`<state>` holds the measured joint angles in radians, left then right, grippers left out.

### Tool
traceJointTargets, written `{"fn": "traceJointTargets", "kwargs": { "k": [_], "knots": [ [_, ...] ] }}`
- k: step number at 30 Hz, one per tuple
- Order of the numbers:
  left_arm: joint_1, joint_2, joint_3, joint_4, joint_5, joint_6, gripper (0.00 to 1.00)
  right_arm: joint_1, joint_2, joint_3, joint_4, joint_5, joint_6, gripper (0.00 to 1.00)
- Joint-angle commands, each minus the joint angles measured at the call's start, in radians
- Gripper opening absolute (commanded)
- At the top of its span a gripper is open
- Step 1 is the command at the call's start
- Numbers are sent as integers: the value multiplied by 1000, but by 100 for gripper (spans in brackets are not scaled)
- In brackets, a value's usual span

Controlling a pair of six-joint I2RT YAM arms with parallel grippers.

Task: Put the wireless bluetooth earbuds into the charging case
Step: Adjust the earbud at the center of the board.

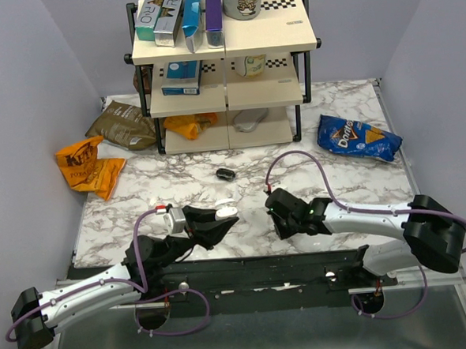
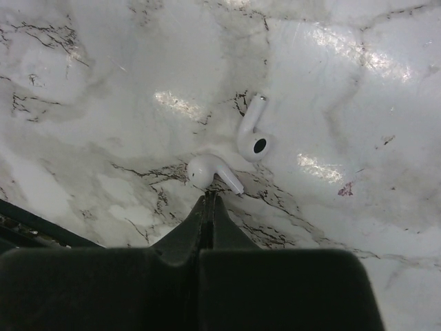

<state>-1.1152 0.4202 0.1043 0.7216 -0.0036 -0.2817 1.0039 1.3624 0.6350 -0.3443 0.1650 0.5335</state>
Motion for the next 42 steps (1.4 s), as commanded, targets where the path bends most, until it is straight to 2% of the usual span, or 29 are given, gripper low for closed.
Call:
{"fn": "traceJointTargets", "kwargs": {
  "k": [1, 12, 33, 39, 42],
  "knots": [
    [-9, -24, 0, -1, -24, -14, 0, 1, 53, 20, 51, -12, 6, 1],
    [-15, -43, -11, -11, -41, -16, 0, -5, 159, 98, 70, 53, 2, 1],
    [-18, -38, -15, -5, -55, -10, 0, -86, 273, 250, 84, 56, -99, 1],
    [-18, -41, -9, -11, -50, -11, 0, -105, 238, 258, 94, 19, -150, 1],
    [-17, -41, -6, -8, -47, -8, 0, -105, 166, 224, 103, -40, -173, 21]
  ]
}}
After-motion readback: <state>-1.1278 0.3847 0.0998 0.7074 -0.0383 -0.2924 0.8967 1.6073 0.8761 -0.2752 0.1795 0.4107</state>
